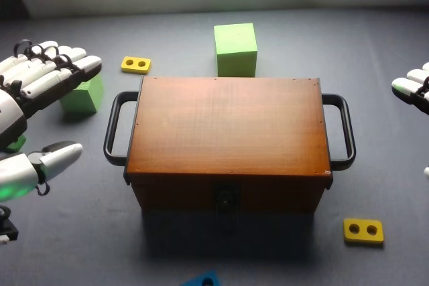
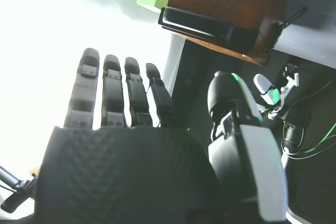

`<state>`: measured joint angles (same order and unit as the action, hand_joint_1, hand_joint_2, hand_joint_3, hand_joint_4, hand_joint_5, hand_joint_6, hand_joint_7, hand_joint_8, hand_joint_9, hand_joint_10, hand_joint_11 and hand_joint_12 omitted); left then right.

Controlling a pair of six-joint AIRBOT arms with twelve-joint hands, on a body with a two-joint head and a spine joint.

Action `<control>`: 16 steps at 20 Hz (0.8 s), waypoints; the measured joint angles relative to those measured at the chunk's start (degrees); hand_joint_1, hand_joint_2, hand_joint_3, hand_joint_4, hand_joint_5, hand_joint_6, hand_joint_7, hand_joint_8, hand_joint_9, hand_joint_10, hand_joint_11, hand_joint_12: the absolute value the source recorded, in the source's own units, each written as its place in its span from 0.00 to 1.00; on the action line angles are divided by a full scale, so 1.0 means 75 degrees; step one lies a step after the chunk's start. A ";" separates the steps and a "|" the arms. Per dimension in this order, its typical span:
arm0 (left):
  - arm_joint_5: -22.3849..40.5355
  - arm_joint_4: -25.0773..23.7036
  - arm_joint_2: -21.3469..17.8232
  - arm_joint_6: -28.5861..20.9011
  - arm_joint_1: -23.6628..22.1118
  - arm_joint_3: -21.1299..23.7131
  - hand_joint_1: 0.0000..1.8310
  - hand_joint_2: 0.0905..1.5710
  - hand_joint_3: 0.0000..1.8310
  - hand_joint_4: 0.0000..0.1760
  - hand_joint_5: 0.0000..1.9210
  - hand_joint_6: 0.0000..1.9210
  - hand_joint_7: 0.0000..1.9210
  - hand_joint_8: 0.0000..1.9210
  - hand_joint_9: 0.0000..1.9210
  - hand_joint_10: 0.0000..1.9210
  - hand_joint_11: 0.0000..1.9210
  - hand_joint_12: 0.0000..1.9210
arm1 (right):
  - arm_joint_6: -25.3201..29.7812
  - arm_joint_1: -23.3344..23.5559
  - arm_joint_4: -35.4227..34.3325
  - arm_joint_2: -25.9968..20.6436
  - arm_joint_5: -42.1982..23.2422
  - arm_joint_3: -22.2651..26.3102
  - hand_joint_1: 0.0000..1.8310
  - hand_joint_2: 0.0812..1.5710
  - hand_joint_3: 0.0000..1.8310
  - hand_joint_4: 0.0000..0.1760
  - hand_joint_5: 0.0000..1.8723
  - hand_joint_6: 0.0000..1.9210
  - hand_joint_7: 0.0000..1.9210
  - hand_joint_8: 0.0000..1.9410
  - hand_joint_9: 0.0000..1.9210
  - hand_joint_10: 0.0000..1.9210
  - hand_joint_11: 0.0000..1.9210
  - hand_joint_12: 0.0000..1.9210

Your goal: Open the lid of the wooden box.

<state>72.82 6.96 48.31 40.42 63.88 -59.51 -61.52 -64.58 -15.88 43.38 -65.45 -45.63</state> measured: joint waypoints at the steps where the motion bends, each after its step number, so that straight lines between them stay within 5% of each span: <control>1: 0.0003 0.0012 0.0000 0.0000 0.0000 0.0000 0.19 0.89 0.01 0.00 0.02 0.00 0.00 0.00 0.00 0.00 0.00 0.00 | 0.0000 0.0000 0.0006 0.0006 0.0026 0.0000 0.26 0.87 0.01 0.00 0.00 0.00 0.00 0.00 0.00 0.00 0.00 0.00; 16: -0.0813 -0.0105 -0.0119 -0.0015 0.0277 0.0000 0.12 0.91 0.00 0.00 0.04 0.00 0.01 0.00 0.00 0.00 0.00 0.00 | -0.0003 0.0000 -0.0006 0.0254 0.0469 -0.0152 0.23 0.89 0.00 0.00 0.00 0.00 0.00 0.00 0.00 0.00 0.00 0.00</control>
<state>66.72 6.17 47.42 40.32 65.95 -59.51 -61.54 -64.58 -15.92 45.28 -61.93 -46.76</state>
